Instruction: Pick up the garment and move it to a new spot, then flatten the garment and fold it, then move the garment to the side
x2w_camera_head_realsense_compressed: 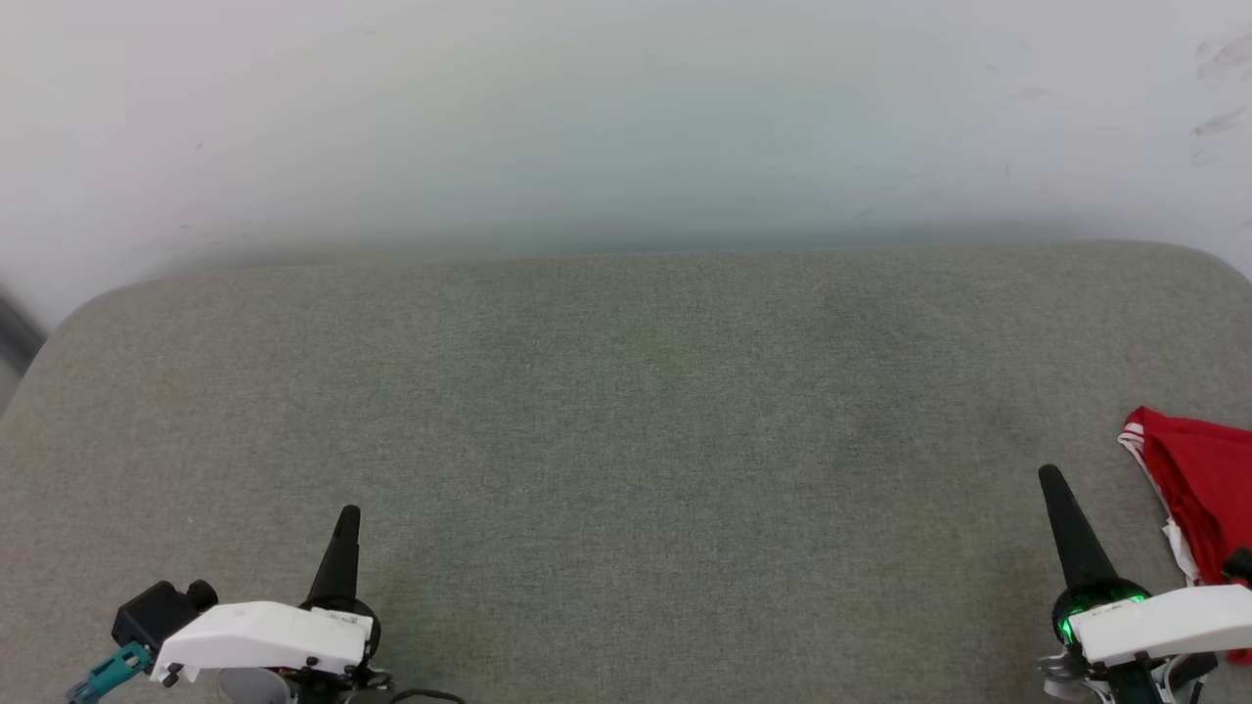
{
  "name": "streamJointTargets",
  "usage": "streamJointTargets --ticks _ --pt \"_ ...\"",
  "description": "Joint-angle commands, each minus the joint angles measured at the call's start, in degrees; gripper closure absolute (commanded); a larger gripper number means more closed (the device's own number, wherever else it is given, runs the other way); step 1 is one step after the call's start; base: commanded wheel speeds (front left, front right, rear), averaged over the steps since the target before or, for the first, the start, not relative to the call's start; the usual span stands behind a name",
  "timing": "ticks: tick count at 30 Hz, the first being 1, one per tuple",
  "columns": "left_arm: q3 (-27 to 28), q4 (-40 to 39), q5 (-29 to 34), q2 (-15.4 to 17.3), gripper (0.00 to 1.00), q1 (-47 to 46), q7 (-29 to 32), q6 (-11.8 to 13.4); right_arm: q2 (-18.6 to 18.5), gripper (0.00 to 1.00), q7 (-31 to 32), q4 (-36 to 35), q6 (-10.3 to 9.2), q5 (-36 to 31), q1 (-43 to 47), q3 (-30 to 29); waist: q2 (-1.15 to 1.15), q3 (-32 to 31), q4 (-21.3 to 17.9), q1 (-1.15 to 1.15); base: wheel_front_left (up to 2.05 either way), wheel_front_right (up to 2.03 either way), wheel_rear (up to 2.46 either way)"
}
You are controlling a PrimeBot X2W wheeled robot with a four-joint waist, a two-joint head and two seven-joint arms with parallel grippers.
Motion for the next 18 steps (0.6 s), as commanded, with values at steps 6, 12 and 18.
streamJointTargets --ticks 6,12,18 --pt "1.3 -0.2 -3.7 -0.5 1.0 -1.7 1.2 -1.0 0.1 1.0 0.3 0.8 0.0 5.0 -2.1 -0.2 0.0 0.0 0.1 0.0 0.0 0.0 0.0" --pt "2.1 0.0 -6.6 -0.9 1.0 -2.0 2.1 -1.5 0.1 1.0 0.5 1.8 -0.01 8.5 -2.8 -0.2 0.0 0.0 0.1 0.0 0.0 0.0 0.0" --pt "2.8 0.1 -9.2 -1.3 1.0 -2.2 2.9 -2.1 0.2 1.0 0.7 2.7 -0.01 11.9 -3.2 -0.2 0.0 0.0 0.2 0.0 0.0 0.0 0.0"
